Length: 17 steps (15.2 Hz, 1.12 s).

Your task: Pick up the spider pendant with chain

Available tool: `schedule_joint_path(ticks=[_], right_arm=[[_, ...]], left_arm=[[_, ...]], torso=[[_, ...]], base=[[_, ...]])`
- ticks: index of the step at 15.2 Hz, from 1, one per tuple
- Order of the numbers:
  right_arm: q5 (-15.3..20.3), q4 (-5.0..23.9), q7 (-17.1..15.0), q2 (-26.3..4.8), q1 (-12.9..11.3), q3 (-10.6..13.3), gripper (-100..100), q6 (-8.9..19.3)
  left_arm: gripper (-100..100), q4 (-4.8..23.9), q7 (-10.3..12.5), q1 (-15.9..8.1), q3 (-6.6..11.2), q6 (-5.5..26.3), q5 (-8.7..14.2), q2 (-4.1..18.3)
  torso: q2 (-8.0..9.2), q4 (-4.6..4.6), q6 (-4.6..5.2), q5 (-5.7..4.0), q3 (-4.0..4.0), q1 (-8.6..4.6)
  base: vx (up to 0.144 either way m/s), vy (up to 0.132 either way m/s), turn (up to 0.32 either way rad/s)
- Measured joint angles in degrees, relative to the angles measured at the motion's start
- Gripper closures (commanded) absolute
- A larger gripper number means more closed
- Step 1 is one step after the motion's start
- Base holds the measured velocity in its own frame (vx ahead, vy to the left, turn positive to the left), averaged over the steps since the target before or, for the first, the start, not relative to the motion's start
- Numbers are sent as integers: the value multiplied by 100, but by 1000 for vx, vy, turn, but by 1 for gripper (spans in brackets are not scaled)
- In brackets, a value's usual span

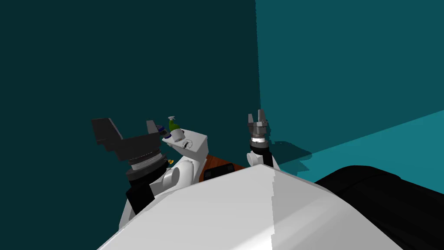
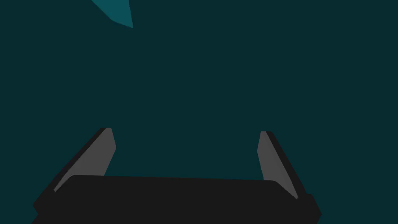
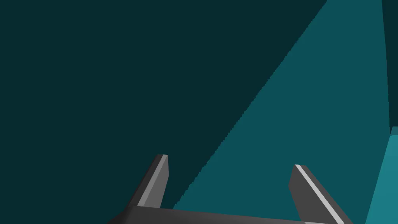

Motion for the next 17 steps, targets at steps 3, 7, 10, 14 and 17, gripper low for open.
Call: schedule_joint_path(ticks=[3,7,10,14,17], right_arm=[[0,0,0,0,-1,0,0,0],[0,0,0,-1,-2,0,0,0],[0,1,0,-1,-2,-1,0,1],[0,0,0,0,-1,0,0,0],[0,0,0,-1,-2,0,0,0]], left_arm=[[-100,105,6,-35,-4,9,9,301],[-100,509,39,-128,-8,-40,51,749],[-100,835,73,-275,0,2,97,957],[-100,1317,90,-508,-5,26,140,1072],[-100,1654,122,-659,-13,75,201,1155]], torso=[[22,5,0,4,12,18],[47,9,2,8,26,35],[52,12,1,9,31,37],[37,8,2,7,21,28],[42,9,1,8,24,33]], base=[[-67,41,-36],[-120,74,-93],[-112,68,-56],[-93,57,-80],[-97,66,-92]])
